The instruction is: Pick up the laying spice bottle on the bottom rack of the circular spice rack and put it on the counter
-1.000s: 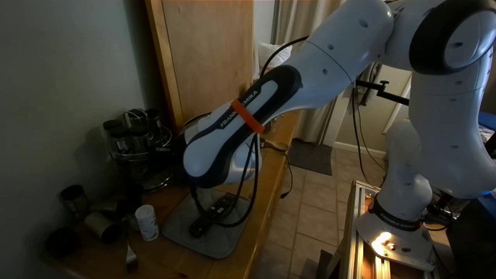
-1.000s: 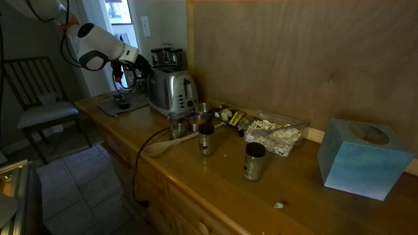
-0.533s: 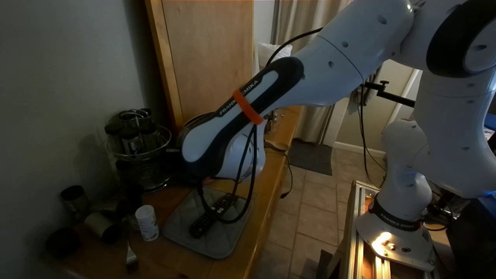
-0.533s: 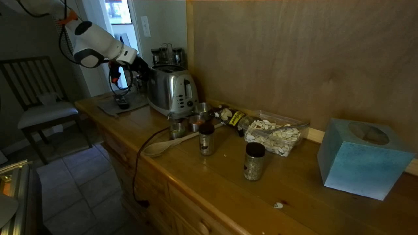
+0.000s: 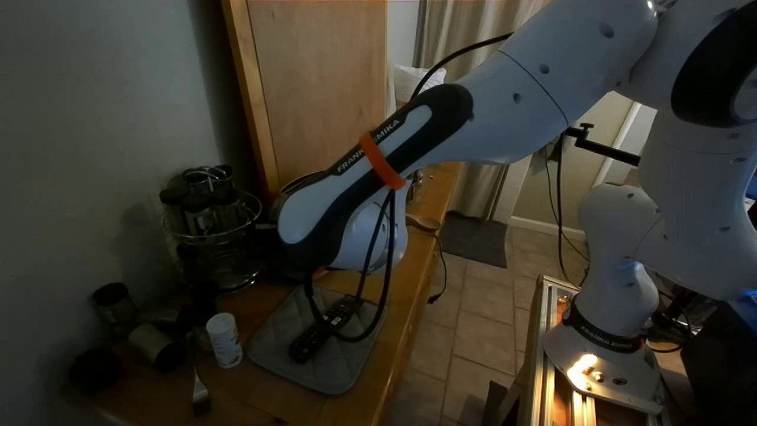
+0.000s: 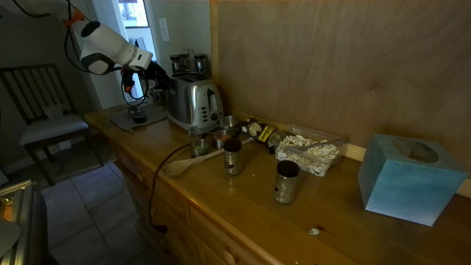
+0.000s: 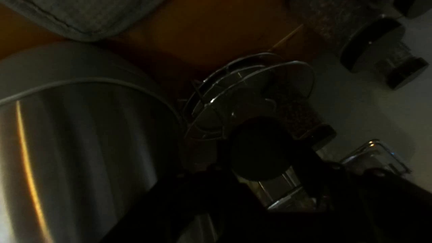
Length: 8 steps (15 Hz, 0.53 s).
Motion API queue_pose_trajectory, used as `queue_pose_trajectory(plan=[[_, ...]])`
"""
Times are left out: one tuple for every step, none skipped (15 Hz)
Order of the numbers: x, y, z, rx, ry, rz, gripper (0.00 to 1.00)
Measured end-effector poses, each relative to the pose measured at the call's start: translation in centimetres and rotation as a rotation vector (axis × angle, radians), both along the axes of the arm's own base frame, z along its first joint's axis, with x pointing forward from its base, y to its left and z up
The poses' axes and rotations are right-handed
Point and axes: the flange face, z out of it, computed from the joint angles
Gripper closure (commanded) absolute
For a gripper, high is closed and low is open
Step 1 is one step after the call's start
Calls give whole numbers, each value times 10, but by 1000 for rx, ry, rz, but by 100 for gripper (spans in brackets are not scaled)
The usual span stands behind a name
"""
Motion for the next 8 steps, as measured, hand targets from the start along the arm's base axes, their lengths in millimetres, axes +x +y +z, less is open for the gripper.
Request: queue_pose_trajectory(plan=[[0,0,3,-4,-7,1,75],[0,1,5,-7,-13,2,75],[0,1,8,-9,-19,3,75],[0,2,10,-11,-20,6,75],[0,2,11,-11,-18,12,75],[0,3,12,-9,-12,20,75],[0,4,13,-8,-5,29,75],[0,4,13,-6,6,39,75]])
